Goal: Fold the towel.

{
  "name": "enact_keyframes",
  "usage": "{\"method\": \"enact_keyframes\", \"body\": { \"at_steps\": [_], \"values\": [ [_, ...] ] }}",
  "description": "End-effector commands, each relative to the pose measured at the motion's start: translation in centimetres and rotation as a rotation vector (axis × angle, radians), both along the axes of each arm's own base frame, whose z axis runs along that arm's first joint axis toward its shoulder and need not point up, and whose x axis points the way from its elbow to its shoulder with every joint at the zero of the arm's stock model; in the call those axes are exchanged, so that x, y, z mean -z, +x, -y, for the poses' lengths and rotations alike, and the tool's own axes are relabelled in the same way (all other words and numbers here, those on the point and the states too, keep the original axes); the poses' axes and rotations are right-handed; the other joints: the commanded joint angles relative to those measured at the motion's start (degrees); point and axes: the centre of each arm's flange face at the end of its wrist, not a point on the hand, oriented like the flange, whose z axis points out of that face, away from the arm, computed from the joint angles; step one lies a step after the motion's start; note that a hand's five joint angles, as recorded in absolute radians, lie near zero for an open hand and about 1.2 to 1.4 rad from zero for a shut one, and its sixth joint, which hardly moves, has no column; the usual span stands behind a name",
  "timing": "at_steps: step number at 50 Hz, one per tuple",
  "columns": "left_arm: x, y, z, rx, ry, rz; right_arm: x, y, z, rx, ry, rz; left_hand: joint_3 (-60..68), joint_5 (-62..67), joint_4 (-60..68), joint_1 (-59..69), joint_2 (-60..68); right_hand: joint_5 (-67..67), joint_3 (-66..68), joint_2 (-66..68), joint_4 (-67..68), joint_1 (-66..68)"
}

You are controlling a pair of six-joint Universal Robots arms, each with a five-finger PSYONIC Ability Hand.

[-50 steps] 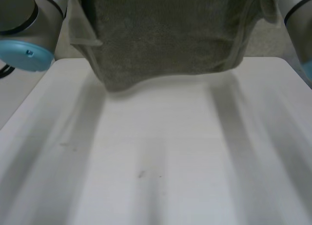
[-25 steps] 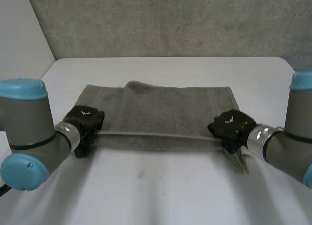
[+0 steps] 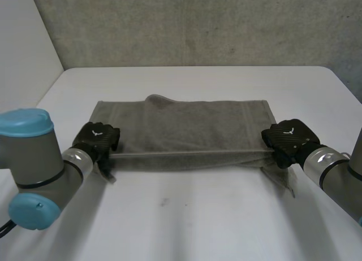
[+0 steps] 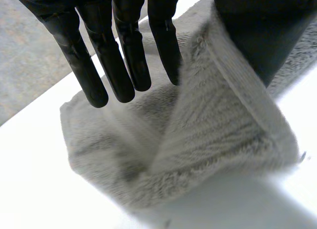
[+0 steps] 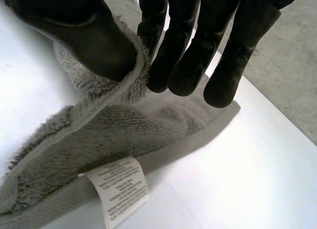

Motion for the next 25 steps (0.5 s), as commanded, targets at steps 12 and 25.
{"method": "enact_keyframes", "body": {
  "at_steps": [12,25],
  "values": [
    [-1.7,4.3,0.8,-0.089,-0.051,0.105,0.1,-0.6,0.2,0.022,-0.011,0.002,11.8,11.9,11.9,11.7,11.8,2.1,3.8,3.3,3.0,3.7],
    [-0.4,4.5,-0.4,-0.045,-0.032,0.192,0.4,-0.7,-0.1,0.027,0.012,-0.005,36.8,36.9,36.9,36.7,36.9,-0.2,1.5,1.0,0.7,1.5]
  ]
}}
